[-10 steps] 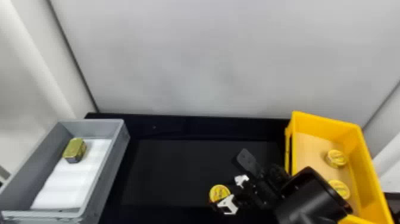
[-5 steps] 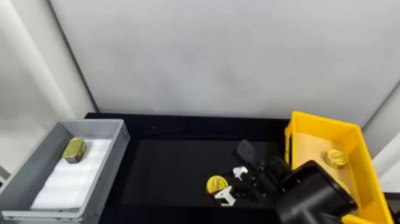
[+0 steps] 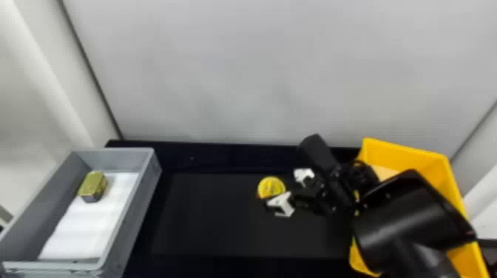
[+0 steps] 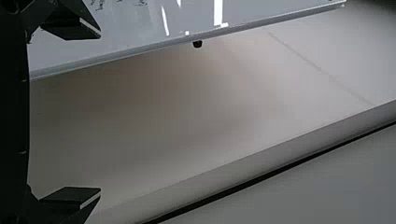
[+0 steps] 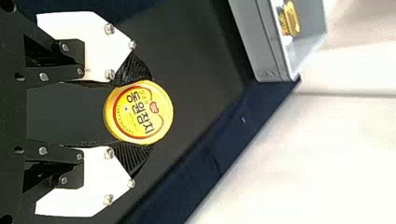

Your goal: Pick up the round yellow can and place it in the yellow rectangular box

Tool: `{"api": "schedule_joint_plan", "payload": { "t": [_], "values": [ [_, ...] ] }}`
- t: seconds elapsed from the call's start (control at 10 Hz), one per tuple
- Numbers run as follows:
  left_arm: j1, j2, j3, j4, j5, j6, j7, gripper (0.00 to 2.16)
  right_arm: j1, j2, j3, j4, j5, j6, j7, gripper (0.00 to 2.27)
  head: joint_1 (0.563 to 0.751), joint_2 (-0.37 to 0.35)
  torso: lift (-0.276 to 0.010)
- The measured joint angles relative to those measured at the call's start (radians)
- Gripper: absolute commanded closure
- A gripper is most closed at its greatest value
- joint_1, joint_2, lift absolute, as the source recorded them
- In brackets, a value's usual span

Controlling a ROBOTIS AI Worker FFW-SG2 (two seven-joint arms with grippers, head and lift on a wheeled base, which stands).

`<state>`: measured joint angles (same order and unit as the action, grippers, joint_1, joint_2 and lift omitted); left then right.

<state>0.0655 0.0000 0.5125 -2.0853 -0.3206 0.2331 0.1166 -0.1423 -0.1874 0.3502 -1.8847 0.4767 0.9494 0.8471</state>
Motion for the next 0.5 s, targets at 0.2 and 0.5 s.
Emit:
{"api": "schedule_joint_plan", "payload": {
  "t": [0.2, 0.5],
  "values": [
    [0.0, 0.0, 0.001, 0.001, 0.0, 0.0, 0.0, 0.1, -0.008, 0.0, -0.046, -0.061, 0.01, 0.007, -0.041, 0.74, 0.694, 0.014, -0.06],
    [-0.001, 0.0, 0.006, 0.001, 0.0, 0.0, 0.0, 0.1, -0.032, -0.002, -0.122, -0.097, 0.013, -0.032, -0.104, 0.74, 0.694, 0.014, -0.06]
  ]
}}
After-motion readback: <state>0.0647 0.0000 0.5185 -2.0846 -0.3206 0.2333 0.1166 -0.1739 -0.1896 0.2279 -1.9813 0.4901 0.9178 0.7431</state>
